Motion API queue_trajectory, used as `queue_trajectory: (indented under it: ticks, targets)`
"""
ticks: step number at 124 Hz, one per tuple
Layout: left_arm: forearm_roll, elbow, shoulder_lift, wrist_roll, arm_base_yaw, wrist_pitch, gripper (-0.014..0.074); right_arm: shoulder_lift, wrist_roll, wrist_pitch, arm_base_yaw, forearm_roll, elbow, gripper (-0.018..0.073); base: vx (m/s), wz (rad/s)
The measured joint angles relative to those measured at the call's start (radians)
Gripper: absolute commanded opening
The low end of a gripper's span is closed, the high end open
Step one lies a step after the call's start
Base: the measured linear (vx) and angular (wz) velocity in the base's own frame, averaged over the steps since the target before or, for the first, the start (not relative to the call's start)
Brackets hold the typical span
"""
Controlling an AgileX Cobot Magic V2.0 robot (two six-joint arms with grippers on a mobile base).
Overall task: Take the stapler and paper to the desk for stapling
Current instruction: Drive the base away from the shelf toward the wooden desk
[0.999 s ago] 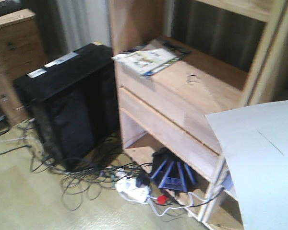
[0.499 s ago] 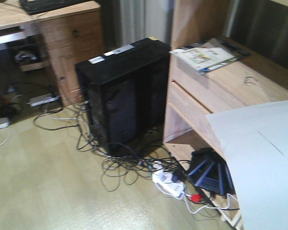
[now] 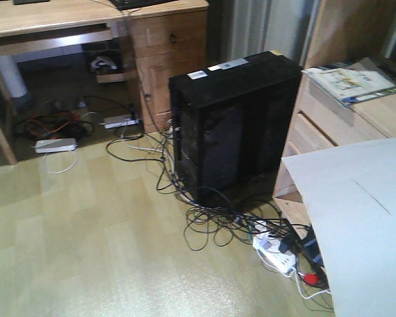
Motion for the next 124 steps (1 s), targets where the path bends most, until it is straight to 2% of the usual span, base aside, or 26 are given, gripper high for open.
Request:
queue_trajectory:
  ticks: [124]
  targets:
    - [0.0,0.0,0.0,0.0,0.0,0.0,-0.0006,0.0,0.0,0.0,0.0,0.0,0.0,-0.0006,-0.04,0.3]
